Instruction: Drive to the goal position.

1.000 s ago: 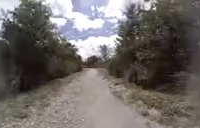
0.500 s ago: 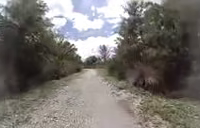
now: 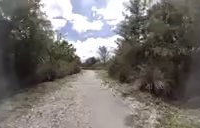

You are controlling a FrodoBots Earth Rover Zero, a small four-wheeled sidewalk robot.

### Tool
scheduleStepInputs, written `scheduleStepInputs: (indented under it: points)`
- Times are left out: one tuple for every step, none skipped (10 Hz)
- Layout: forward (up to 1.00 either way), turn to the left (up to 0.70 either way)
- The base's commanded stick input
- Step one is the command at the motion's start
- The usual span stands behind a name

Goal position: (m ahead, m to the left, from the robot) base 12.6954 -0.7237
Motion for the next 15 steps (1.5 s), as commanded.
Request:
scheduleStepInputs:
  points:
    - [0.85, 0.00]
    - [0.85, 0.00]
    - [0.85, 0.00]
    - [0.85, 0.00]
    - [0.85, 0.00]
    - [0.85, 0.00]
    - [0.85, 0.00]
    - [0.85, 0.00]
    - [0.85, 0.00]
    - [0.85, 0.00]
    - [0.85, 0.00]
    - [0.85, 0.28]
    - [0.85, 0.22]
    - [0.85, 0.09]
    - [0.85, 0.01]
